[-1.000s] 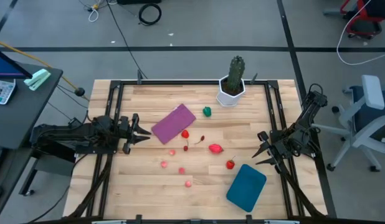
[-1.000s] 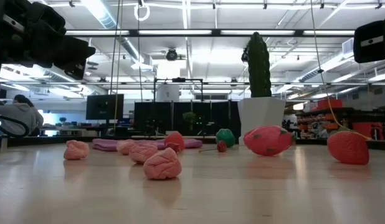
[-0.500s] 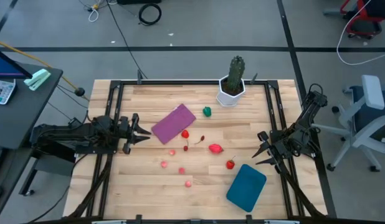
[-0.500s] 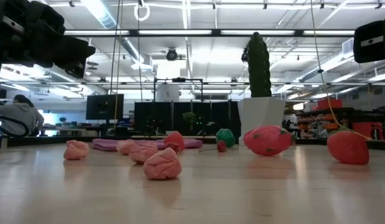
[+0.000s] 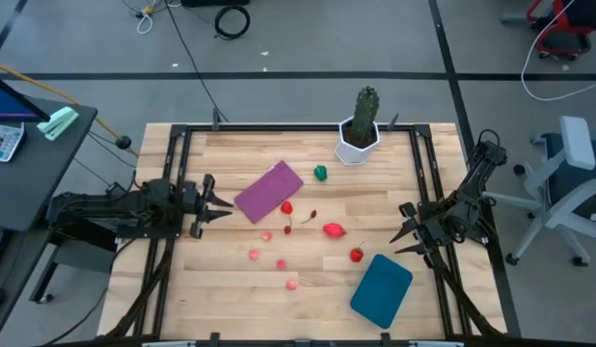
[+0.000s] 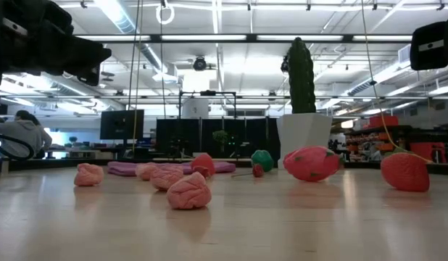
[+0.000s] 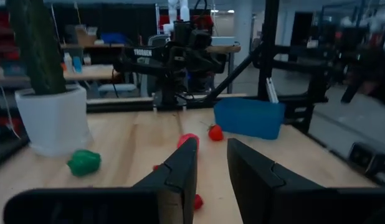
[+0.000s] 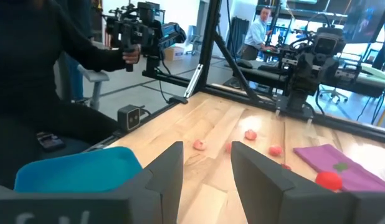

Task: Pick and placing Produce into tupperware
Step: Put the peach into the blue bin

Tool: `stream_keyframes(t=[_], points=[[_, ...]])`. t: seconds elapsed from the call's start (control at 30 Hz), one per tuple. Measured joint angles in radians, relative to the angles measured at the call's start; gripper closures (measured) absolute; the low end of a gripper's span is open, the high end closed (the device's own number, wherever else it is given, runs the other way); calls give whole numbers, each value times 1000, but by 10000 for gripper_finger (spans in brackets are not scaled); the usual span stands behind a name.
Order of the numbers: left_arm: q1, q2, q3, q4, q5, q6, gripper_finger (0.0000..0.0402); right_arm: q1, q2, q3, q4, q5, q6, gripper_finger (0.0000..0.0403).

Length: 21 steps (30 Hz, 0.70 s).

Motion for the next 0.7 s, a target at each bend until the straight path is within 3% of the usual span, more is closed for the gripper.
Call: stream_keyframes(t=[0.3, 0.37, 0.53, 0.7], points=[[0, 0, 0, 1, 0, -193, 308, 0, 0, -1, 11, 7, 22, 260], [0, 0, 0, 0, 0, -200, 308, 0, 0, -1, 45, 75, 21, 260], [-1, 0, 4, 39, -9, -201, 308, -7, 0, -1, 134, 370, -68, 260], [-1, 8, 150, -44, -12, -144, 308, -33, 0, -1, 182, 399, -72, 260]])
